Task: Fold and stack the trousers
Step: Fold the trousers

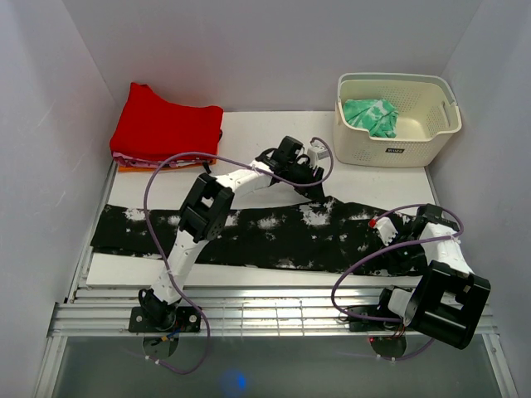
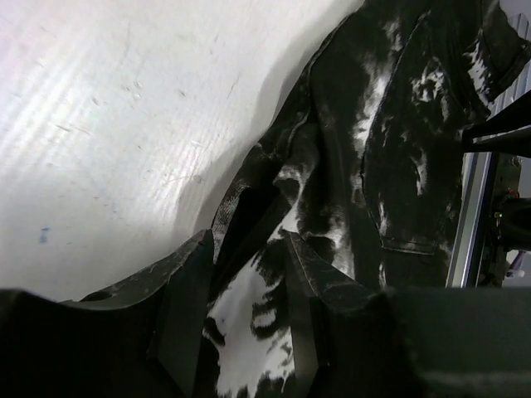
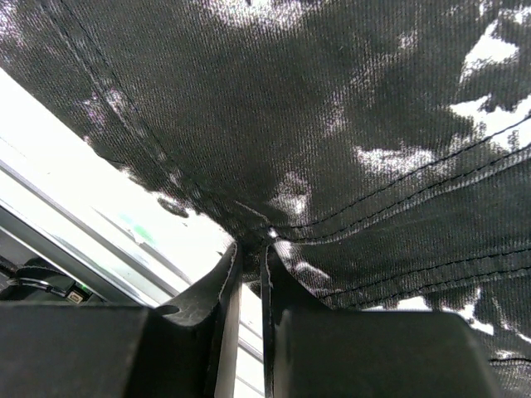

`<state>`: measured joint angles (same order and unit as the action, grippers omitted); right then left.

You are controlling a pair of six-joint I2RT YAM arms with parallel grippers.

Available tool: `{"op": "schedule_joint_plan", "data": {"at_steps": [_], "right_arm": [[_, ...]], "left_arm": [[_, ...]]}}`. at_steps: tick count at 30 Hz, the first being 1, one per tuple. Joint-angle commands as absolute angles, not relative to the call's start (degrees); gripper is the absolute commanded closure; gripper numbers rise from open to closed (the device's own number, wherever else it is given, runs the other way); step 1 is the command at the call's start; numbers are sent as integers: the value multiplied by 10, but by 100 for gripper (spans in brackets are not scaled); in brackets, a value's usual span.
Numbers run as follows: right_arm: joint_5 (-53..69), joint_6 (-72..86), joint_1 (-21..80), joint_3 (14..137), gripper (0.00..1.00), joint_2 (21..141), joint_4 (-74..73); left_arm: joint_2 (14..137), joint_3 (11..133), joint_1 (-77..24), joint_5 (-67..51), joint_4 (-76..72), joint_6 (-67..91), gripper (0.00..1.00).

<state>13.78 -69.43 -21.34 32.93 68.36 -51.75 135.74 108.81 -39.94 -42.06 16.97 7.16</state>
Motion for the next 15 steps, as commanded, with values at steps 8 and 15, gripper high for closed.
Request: {"op": "schedule_joint_plan", "data": {"at_steps": [8, 15], "right_arm": [[2, -805, -216, 253, 92, 753, -329], [-19, -808, -216, 250, 92, 751, -327]], "left_arm": [[1344, 1044, -417, -489, 31, 177, 47], [1346, 1027, -417, -496, -48, 225, 83]]}}
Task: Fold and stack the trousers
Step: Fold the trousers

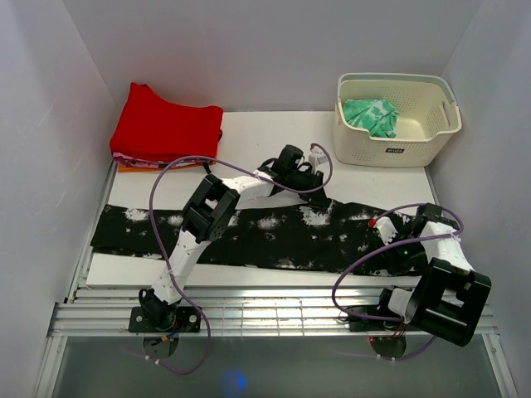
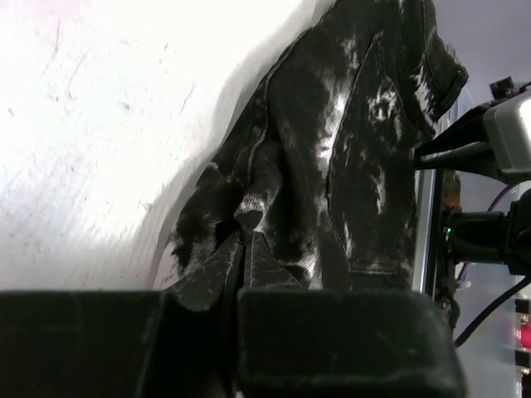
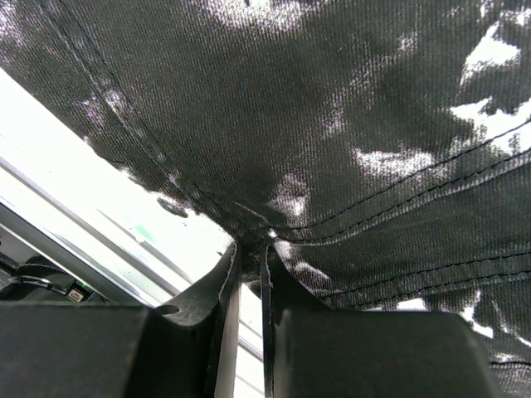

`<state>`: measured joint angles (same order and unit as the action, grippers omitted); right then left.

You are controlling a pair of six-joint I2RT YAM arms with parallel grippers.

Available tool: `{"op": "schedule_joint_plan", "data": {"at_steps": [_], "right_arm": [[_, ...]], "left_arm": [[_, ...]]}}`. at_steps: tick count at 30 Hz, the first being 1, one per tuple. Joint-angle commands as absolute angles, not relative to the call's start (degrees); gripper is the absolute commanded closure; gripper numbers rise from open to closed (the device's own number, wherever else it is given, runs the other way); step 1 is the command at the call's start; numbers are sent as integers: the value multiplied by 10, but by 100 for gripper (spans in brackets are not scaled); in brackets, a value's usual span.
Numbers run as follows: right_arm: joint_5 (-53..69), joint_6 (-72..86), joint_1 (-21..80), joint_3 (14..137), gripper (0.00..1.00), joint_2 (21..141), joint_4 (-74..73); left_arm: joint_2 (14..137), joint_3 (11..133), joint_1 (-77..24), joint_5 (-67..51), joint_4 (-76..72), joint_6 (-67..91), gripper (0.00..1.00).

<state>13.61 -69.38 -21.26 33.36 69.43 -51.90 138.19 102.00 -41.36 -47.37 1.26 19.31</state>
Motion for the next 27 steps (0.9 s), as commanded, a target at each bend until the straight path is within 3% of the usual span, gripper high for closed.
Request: {"op": "schedule_joint_plan", "data": {"at_steps": [1, 2, 8, 14, 17, 18, 19, 21, 22, 24, 27], "right_arm": [[-21, -811, -216, 250, 92, 751, -328], [-25, -814, -216, 248, 92, 750, -327], [-47, -847, -216, 227, 92, 730, -328], [-57, -860, -216, 220, 92, 715, -333], [-51, -860, -216, 230, 92, 712, -344], [-45, -856, -216, 239, 92, 712, -352], [-27, -841, -217, 266, 92, 715, -363], [-6, -818, -216, 306, 74, 721, -400], [30, -790, -217, 355, 69, 723, -414], [61, -759, -216, 415, 50, 737, -463], [128, -698, -216, 547, 37, 758, -531]], "left_arm": [[1349, 1029, -417, -477, -48, 225, 90], [1349, 1029, -414, -462, -52, 227, 100], [1327, 986, -372, -322, -117, 265, 100], [1352, 1035, -346, -261, -84, 216, 100], [1361, 1055, -345, -286, -70, 186, 97], [1365, 1063, -345, -319, -65, 179, 84], [1365, 1069, -346, -331, -61, 178, 53], [1354, 1071, -346, -358, -62, 169, 9], [1346, 1073, -346, -363, -59, 157, 2], [1311, 1083, -346, -346, -25, 115, 2], [1244, 1075, -341, -306, 37, 61, 2]]}}
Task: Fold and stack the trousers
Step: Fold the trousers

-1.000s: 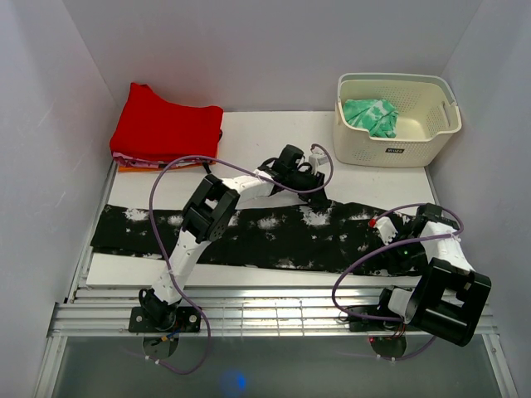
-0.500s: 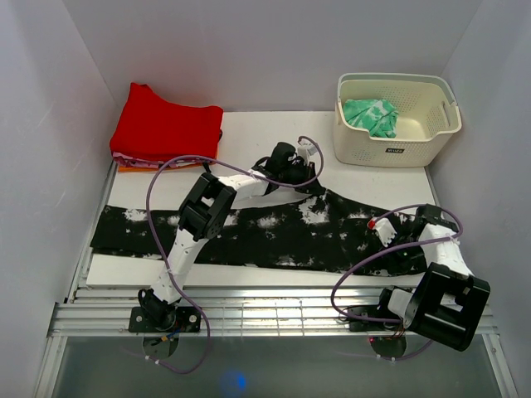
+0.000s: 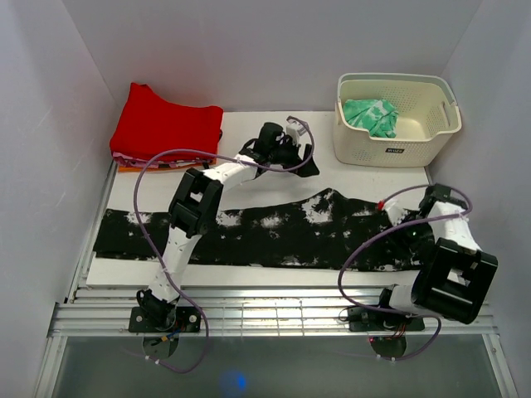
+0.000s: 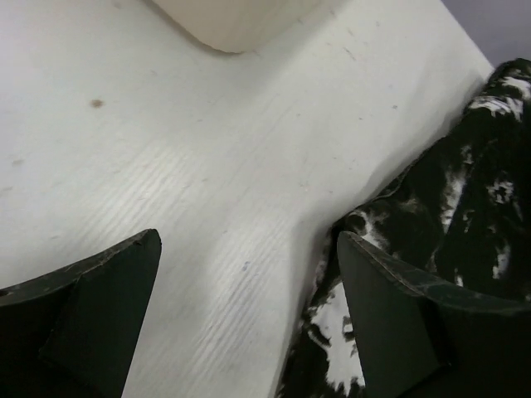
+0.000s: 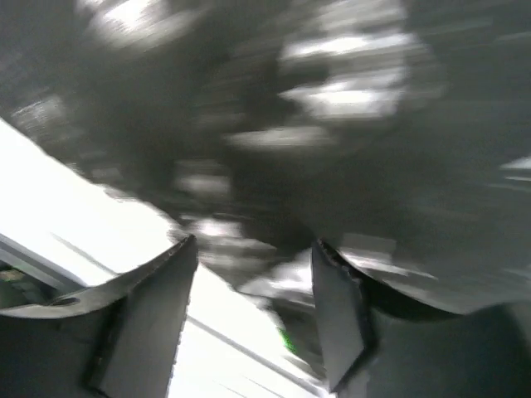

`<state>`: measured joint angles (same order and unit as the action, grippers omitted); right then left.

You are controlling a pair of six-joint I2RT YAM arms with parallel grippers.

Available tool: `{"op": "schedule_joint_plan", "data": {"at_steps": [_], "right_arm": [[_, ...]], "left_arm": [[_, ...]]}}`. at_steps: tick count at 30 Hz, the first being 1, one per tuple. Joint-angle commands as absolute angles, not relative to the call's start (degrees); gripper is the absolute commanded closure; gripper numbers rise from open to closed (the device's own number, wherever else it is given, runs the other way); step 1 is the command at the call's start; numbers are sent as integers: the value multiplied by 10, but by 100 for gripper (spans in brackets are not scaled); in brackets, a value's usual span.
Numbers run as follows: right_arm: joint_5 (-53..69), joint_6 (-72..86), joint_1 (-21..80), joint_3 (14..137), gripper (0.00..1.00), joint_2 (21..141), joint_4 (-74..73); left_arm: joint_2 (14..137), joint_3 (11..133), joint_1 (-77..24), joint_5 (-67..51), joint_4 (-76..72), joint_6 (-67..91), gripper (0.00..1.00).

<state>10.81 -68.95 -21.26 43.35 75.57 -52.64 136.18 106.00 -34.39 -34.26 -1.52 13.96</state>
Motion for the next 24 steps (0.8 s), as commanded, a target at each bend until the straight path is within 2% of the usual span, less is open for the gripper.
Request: {"op": "schedule_joint_plan", "data": {"at_steps": [1, 3, 5, 6, 10, 15, 18, 19, 24], "right_arm": [[157, -683, -216, 579, 33, 767, -544], [188, -653, -217, 671, 22, 774, -587], [231, -609, -216, 741, 6, 780, -596], [242, -592, -215, 761, 10, 781, -593], [334, -491, -214, 841, 10, 815, -612], [431, -457, -177, 874, 10, 889, -709], [404, -432, -113, 823, 10, 900, -687], [377, -410, -92, 769, 10, 884, -666], [285, -353, -2, 648, 10, 867, -542]], "left_arm": [[1223, 1067, -338, -247, 58, 51, 2], [1148, 1019, -332, -185, 69, 33, 2], [1088, 967, -309, -138, 60, 26, 2], [1032, 944, -298, -136, 61, 24, 2], [956, 924, -214, -176, 203, 19, 2], [887, 890, -108, -250, 363, 2, 3], [812, 788, -58, -226, 432, -59, 2], [776, 758, -37, -218, 458, -78, 2], [704, 583, 43, -160, 497, -160, 2]]}}
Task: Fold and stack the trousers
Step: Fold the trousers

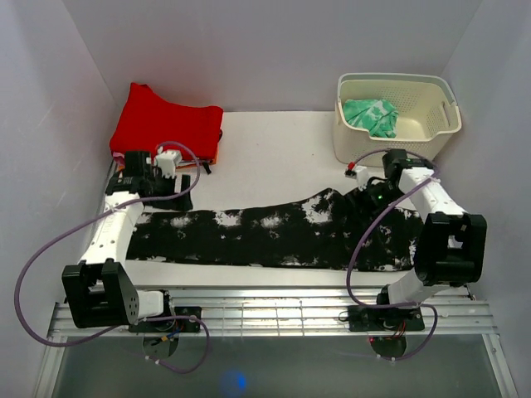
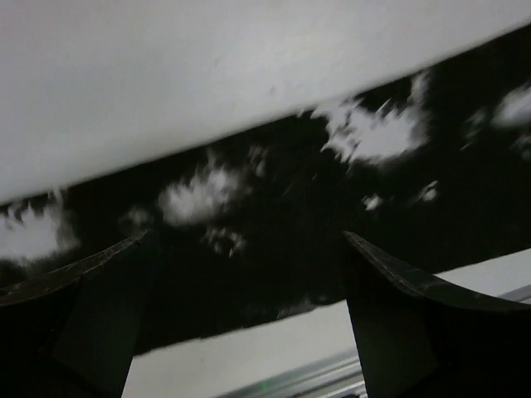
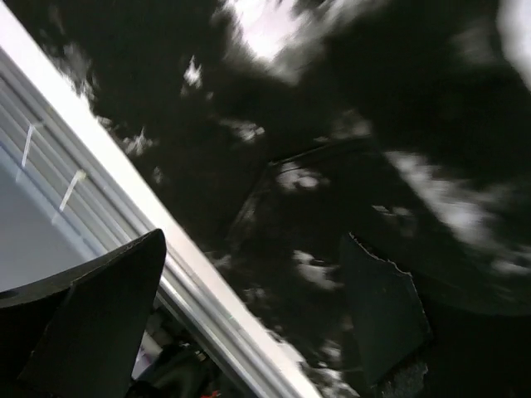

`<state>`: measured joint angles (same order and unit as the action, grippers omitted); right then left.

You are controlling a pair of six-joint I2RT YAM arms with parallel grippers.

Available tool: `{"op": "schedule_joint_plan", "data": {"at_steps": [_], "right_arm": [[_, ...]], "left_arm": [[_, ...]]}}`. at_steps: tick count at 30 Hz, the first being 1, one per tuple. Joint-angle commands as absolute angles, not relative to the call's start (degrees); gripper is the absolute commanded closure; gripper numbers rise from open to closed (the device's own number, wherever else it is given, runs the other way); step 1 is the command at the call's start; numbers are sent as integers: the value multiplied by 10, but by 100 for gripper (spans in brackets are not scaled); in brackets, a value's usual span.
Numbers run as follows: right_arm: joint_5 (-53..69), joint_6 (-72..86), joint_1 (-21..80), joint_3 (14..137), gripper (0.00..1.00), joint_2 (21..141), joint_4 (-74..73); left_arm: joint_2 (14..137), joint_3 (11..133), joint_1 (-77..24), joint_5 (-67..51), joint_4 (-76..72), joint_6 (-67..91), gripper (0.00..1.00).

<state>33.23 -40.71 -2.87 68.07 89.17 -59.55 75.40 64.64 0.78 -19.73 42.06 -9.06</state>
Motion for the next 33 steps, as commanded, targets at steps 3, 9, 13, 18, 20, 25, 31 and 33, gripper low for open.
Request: {"op": "schedule_joint_plan", "data": {"at_steps": [3, 9, 13, 18, 20, 25, 31, 33], "right_arm": [[233, -347, -3, 623, 8, 906, -519], [128, -368, -50, 583, 5, 966, -473], [84, -376, -84, 584, 3, 1004, -450], [127, -390, -82, 599, 7, 981, -479], [165, -390, -49, 621, 12, 947, -499], [215, -364, 67, 685, 25, 873, -511], [238, -305, 246, 736, 37, 869, -462], [221, -298, 319, 751, 42, 892, -448]], "left_arm": [[685, 527, 67, -120, 490, -180, 4], [714, 479, 81, -64, 462, -168, 10], [762, 473, 138, -69, 439, -175, 17], [762, 518, 187, -169, 469, -222, 18], [747, 545, 199, -193, 494, -231, 17], [759, 619, 364, -386, 618, -283, 13], [811, 623, 504, -408, 636, -271, 2], [838, 617, 552, -407, 614, -253, 2]]}}
